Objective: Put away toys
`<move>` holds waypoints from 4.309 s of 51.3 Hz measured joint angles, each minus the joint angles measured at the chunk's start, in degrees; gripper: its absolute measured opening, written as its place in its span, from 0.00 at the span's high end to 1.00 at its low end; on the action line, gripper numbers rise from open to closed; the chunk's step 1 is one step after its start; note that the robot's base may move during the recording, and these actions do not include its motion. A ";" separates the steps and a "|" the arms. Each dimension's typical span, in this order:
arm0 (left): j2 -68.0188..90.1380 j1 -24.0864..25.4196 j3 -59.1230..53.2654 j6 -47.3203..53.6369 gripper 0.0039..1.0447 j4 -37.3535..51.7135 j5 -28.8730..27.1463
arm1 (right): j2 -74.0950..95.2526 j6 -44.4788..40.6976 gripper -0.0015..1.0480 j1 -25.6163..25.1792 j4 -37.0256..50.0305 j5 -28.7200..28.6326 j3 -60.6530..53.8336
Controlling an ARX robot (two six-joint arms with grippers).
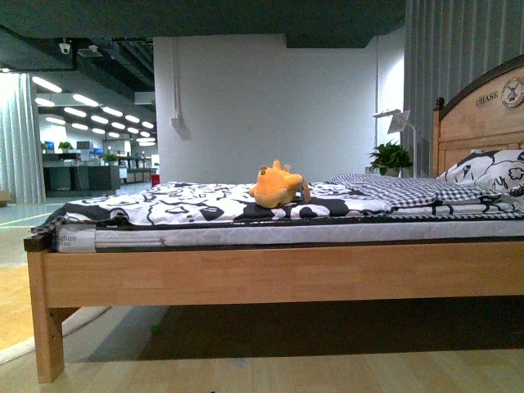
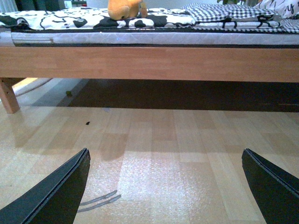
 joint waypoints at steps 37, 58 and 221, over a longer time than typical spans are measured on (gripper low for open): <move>0.00 0.00 0.00 0.00 0.06 0.00 0.00 | -0.02 0.00 0.06 0.00 0.00 0.00 0.00; 0.00 0.00 0.00 0.00 0.06 0.00 0.00 | 0.00 0.00 0.06 0.00 0.00 0.00 0.00; -0.02 0.00 0.00 0.00 0.06 0.00 0.00 | 92.74 -1.79 0.06 27.17 16.83 12.04 78.27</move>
